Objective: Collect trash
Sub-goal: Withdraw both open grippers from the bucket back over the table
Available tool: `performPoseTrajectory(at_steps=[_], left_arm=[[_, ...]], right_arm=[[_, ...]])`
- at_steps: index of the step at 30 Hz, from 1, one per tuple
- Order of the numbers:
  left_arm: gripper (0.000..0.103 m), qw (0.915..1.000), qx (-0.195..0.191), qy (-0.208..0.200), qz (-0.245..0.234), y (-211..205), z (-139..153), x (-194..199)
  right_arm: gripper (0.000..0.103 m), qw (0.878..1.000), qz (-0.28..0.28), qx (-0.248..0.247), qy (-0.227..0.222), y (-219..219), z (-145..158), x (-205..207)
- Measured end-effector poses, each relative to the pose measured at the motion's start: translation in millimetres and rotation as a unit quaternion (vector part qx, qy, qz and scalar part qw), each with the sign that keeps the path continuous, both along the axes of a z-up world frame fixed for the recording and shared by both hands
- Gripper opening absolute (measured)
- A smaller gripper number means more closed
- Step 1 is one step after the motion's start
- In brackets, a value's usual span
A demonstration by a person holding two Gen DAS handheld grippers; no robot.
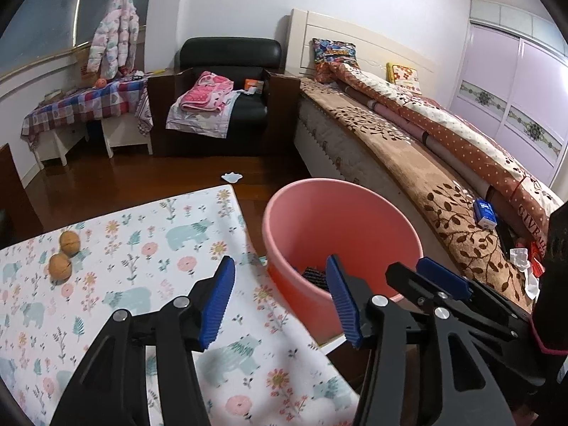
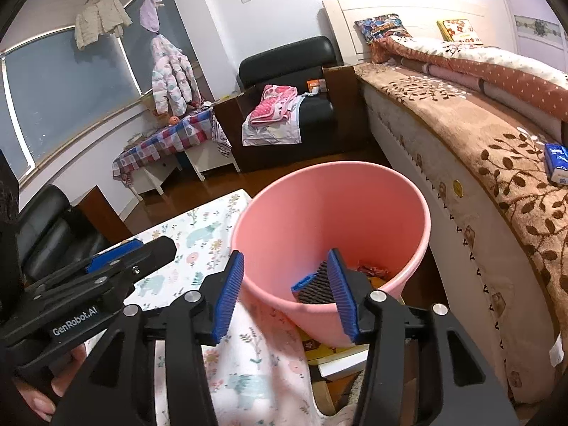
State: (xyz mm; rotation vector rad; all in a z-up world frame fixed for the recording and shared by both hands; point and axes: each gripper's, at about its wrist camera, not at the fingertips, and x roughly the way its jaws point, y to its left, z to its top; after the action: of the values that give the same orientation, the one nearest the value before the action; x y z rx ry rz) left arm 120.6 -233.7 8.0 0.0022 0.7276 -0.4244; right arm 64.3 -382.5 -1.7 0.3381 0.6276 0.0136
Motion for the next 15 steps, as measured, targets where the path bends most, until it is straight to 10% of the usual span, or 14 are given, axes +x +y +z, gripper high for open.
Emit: performPoseTrajectory(at_steps=[15], left_arm=[[0.053, 0.9989, -0.002, -0.017, 0.044, 50.3, 12.0, -29.3]], right_arm=[[0.065, 0.999, 0.028, 0.000, -0.020, 45.8, 16.7, -19.1]])
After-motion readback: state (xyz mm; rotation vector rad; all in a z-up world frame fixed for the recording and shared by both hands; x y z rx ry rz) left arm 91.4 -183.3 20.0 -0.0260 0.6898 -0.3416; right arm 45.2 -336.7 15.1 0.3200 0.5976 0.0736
